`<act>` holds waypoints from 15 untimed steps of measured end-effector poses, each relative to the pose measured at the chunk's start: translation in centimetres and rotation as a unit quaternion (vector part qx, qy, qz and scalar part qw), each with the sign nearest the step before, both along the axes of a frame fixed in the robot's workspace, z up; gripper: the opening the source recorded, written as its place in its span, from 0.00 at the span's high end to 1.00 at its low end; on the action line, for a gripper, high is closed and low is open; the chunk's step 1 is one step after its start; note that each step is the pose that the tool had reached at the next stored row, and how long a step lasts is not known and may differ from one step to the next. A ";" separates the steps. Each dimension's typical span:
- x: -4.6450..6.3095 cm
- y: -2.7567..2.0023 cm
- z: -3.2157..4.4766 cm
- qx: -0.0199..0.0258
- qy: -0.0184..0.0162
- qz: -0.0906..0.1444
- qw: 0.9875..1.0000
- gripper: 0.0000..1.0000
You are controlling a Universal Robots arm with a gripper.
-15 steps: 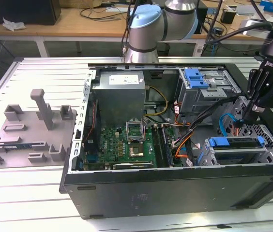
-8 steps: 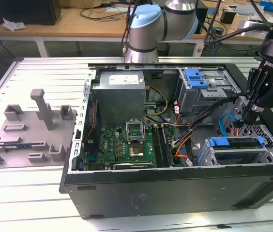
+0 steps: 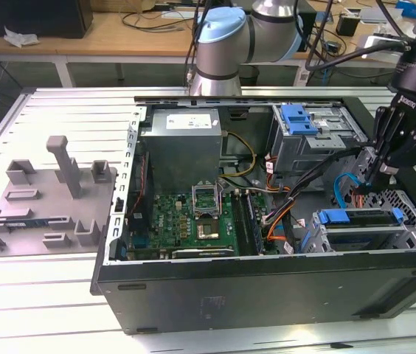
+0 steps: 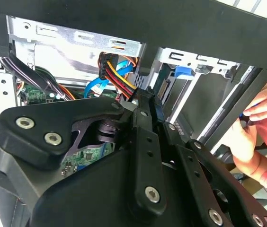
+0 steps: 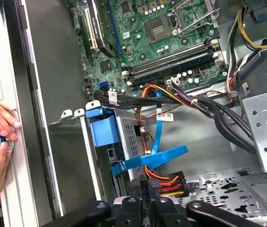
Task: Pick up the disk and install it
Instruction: 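Insert the first disk wire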
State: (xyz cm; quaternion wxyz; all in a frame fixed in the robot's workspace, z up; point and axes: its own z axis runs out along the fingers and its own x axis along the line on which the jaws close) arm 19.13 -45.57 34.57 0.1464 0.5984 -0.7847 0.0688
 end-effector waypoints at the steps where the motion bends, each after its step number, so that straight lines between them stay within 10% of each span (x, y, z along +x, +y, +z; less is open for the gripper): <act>1: 0.0 -0.05 0.00 0.002 -0.002 0.002 1.000 0.84; 15: -0.4 -0.20 0.03 0.021 -0.015 0.021 0.999 0.84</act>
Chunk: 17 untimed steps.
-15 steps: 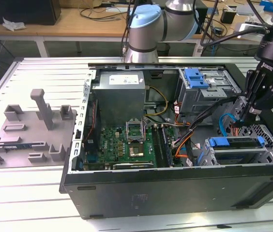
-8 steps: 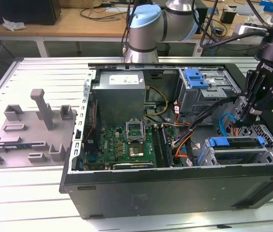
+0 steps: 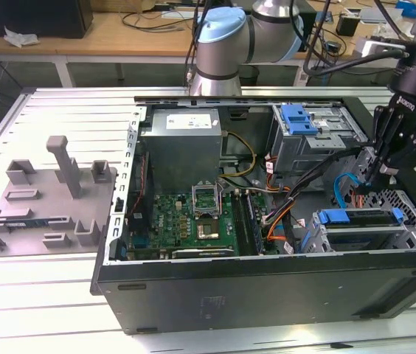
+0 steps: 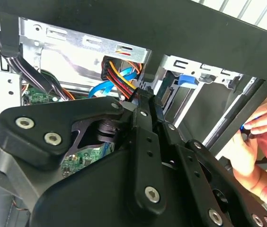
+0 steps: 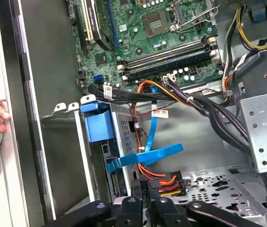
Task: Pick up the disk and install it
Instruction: 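Insert the first disk wire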
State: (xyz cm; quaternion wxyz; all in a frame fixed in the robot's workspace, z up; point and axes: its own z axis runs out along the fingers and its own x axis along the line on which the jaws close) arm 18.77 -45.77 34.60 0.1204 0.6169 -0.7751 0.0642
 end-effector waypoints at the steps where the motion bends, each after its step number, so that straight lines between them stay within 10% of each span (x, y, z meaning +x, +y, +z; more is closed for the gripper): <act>1: 0.0 0.00 0.05 0.001 -0.001 0.001 1.000 0.84; 17: -0.4 -0.18 1.59 0.025 -0.013 0.022 0.999 0.84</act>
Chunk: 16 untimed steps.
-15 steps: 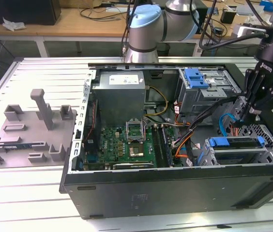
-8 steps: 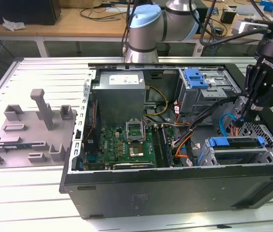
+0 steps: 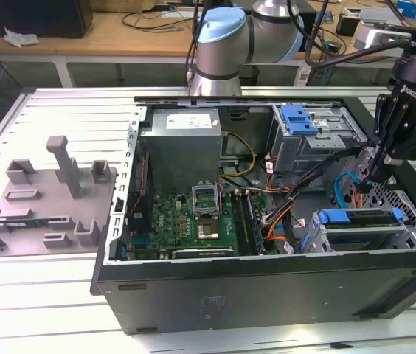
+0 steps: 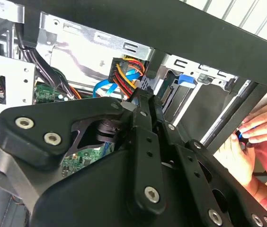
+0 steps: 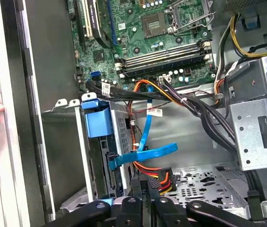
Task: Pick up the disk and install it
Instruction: 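Insert the first disk wire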
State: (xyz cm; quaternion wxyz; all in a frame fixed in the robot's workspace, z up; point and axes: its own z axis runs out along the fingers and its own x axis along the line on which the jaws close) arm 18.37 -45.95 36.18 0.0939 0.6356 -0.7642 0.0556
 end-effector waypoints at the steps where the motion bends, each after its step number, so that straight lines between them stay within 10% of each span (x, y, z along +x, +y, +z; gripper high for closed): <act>1: -0.1 -0.33 0.23 0.012 -0.004 0.008 1.000 0.84; 2: -0.5 -1.53 0.26 0.021 -0.007 0.013 1.000 0.84; 4: -0.8 -2.18 0.26 0.024 -0.007 0.017 1.000 0.84; 16: -1.4 -3.72 0.26 0.035 -0.009 0.036 0.999 0.84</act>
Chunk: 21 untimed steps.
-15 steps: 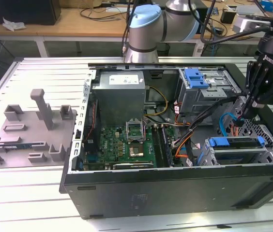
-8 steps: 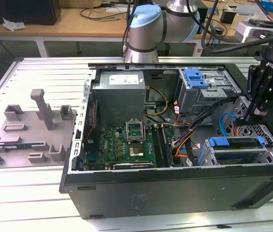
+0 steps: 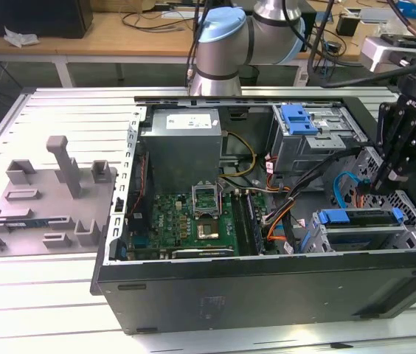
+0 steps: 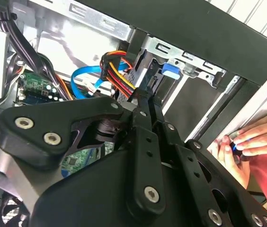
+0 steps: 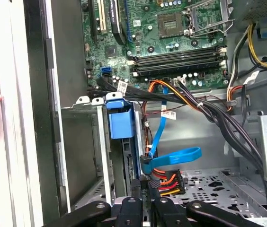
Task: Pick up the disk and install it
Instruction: 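Insert the first disk wire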
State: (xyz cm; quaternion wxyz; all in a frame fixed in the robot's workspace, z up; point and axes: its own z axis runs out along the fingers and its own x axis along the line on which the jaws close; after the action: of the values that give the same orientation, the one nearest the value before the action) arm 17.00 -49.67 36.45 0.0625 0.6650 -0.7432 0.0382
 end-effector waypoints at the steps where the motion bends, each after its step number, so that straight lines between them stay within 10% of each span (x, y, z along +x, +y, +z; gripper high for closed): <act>1: 0.0 -0.11 0.00 0.002 0.000 0.003 1.000 0.84; 13: -0.5 -1.68 0.00 0.033 -0.006 0.028 0.999 0.84; 21: -0.5 -2.14 0.00 0.041 -0.007 0.035 0.999 0.84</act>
State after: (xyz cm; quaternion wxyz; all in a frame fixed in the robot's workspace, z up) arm 16.48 -51.82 36.44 0.0289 0.6920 -0.7211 0.0142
